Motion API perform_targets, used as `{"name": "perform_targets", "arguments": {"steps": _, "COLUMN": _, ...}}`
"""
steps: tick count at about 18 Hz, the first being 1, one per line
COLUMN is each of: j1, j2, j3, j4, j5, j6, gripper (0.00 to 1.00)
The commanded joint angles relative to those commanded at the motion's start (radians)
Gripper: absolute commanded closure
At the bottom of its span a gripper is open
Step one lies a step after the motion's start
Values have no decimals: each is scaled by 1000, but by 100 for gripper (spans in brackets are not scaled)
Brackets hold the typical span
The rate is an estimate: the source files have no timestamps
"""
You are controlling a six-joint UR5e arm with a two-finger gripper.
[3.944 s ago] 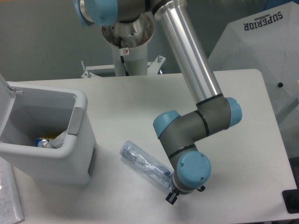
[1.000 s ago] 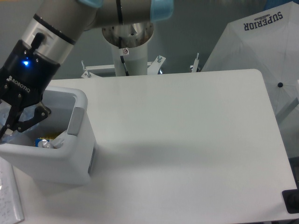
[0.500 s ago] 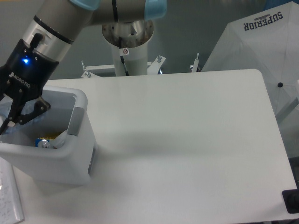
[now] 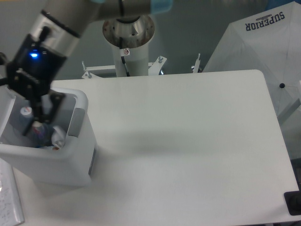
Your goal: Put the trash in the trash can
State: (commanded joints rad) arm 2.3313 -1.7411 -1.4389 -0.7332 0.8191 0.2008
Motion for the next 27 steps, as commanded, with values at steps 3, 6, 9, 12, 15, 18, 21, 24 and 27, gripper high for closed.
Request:
{"name": "perform_targets", "arguments": {"steps": 3, "j1": 89, "j2": -2, "j3": -6, "j4": -5, "j5": 2, "j6": 49, "gripper": 0}}
{"name": "perform_targets", "arguments": {"steps": 6, "j1": 161, "j2": -9, "j3": -21, "j4": -6, "j5": 6, "j6": 98, "gripper": 0}}
{"name": "perform_targets", "arguments": {"steps": 9, "j1": 209, "j2": -29, "j3": -41, "j4": -12, "j5": 72, "j6": 207, "gripper": 0}}
{"name": "perform_targets", "arguments": {"steps": 12, "j1": 252, "j2": -49, "j3": -80, "j4": -20, "j5": 194, "j6": 345, "gripper": 0}}
{"name": "perform_targets", "arguments": {"steps": 15, "j1": 278, "j2": -60, "j3": -142, "j4": -41, "j5": 267, "j6": 533, "gripper": 0}}
{"name": "perform_targets", "arguments": {"steps": 18, "j1": 310, "j2": -60, "j3": -221, "j4": -46, "j5": 351, "j6": 854, "gripper": 0}}
{"name": "perform_targets", "arguments": {"steps": 21, "j1": 316, "j2": -60, "j3": -281, "j4": -69, "j5": 467, "j6": 992, "gripper": 0}}
{"name": "perform_targets", "arguments": {"steps": 24, "j1": 316, "j2": -90, "j3": -233, "j4": -191, "j5": 592, "j6": 1080, "gripper": 0}}
{"name": "perform_targets", "arguments": {"steps": 27, "j1": 303, "j2": -146, "j3": -146, "j4": -320, "j5": 666, "j6": 1085, "gripper": 0}}
